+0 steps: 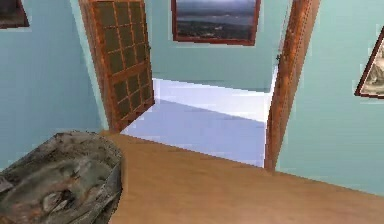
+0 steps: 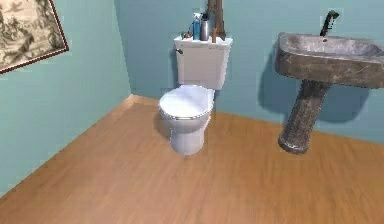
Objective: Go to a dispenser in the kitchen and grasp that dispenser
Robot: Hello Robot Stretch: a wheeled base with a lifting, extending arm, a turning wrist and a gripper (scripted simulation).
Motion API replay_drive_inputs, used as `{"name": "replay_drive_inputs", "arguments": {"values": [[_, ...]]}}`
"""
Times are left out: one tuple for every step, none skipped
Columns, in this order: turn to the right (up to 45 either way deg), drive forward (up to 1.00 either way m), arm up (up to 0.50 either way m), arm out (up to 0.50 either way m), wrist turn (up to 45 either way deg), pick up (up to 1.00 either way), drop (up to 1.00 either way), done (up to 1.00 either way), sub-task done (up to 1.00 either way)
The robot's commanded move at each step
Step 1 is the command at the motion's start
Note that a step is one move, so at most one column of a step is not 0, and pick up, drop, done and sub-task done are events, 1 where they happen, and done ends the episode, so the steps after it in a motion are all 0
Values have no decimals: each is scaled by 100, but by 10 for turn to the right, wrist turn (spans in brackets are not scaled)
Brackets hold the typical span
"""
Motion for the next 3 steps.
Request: {"name": "replay_drive_inputs", "arguments": {"values": [[30, 0, 0, 0, 0, 0, 0, 0, 0], [0, 100, 0, 0, 0, 0, 0, 0, 0], [-30, 0, 0, 0, 0, 0, 0, 0, 0]]}}
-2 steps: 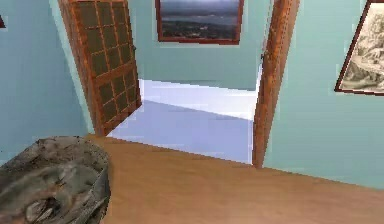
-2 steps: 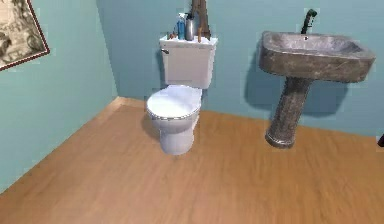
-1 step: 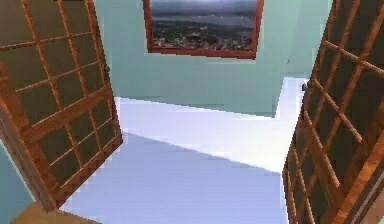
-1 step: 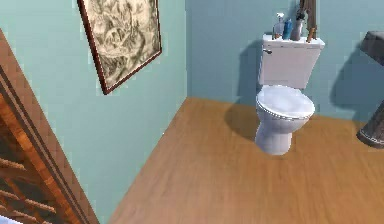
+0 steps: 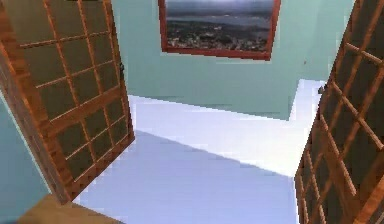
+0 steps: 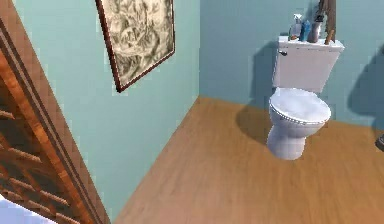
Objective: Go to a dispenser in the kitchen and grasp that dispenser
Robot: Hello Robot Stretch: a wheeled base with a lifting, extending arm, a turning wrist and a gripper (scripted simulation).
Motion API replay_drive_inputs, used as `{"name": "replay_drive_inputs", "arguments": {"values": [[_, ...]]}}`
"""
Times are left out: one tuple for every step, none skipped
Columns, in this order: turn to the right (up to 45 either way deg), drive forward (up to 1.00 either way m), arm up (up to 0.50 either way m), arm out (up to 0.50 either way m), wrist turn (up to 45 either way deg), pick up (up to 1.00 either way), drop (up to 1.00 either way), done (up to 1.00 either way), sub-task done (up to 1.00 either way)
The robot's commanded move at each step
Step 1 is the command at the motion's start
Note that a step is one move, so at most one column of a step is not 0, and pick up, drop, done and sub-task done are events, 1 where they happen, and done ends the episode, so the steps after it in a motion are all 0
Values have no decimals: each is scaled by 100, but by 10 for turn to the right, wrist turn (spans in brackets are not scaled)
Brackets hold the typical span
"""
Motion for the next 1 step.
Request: {"name": "replay_drive_inputs", "arguments": {"values": [[0, 35, 0, 0, 0, 0, 0, 0, 0]]}}
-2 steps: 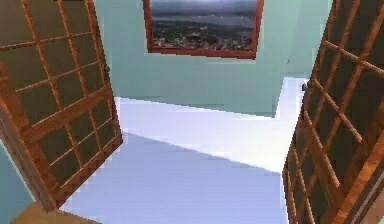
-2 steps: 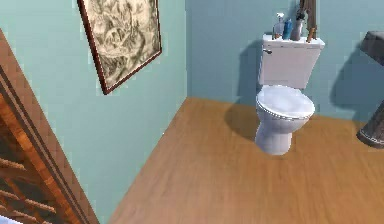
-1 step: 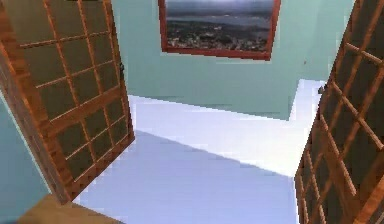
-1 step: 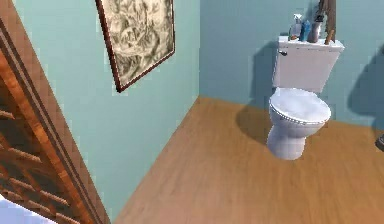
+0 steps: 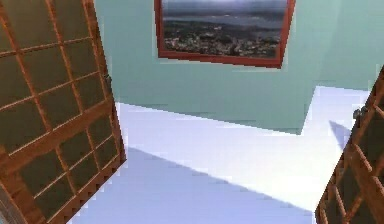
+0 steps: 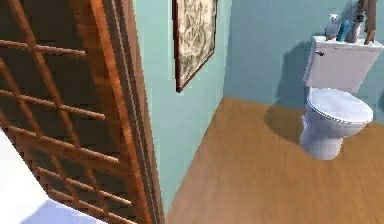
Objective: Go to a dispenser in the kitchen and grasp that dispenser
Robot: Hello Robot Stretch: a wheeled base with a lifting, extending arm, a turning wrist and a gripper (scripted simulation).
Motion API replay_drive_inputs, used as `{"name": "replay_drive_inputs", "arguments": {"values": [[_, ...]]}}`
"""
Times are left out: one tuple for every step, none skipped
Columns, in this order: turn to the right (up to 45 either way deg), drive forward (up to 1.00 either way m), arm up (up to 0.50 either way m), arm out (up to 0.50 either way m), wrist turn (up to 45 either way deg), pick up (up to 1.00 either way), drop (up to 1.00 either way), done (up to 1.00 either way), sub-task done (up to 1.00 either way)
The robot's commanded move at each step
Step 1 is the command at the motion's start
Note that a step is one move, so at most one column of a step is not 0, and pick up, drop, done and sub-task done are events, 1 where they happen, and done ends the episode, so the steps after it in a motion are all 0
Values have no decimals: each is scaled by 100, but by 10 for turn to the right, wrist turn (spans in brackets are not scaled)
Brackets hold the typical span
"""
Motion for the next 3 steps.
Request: {"name": "replay_drive_inputs", "arguments": {"values": [[210, 0, 0, 0, 0, 0, 0, 0, 0], [0, 100, 0, 0, 0, 0, 0, 0, 0], [90, 0, 0, 0, 0, 0, 0, 0, 0]]}}
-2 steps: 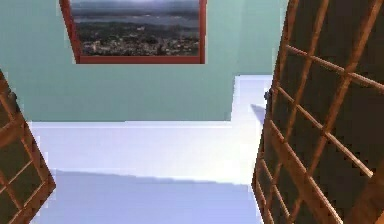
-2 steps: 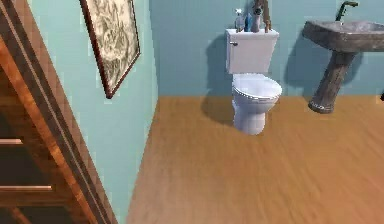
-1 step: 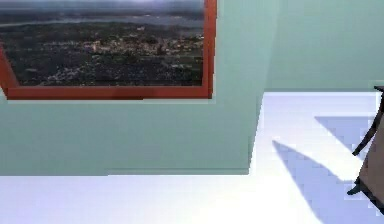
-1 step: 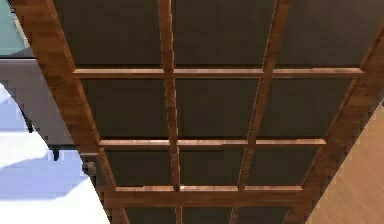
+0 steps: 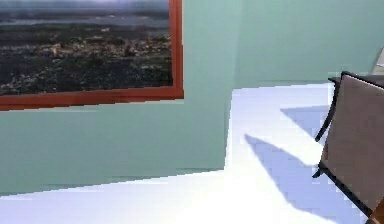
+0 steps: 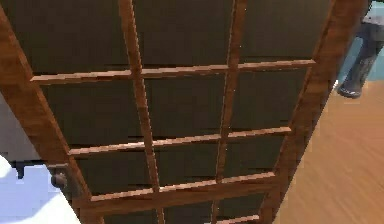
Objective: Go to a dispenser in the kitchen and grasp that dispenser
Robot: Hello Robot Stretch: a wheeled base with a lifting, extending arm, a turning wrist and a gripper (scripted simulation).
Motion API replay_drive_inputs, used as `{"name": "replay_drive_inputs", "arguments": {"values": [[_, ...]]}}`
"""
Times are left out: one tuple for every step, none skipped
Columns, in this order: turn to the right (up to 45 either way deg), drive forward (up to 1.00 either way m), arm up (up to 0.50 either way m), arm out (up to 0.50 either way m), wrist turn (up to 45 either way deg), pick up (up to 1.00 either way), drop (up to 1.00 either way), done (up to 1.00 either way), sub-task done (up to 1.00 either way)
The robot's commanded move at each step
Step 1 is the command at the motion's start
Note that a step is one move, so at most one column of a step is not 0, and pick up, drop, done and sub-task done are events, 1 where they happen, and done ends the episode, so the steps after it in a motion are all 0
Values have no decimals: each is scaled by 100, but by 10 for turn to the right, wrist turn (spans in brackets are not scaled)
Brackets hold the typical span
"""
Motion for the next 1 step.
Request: {"name": "replay_drive_inputs", "arguments": {"values": [[0, 35, 0, 0, 0, 0, 0, 0, 0]]}}
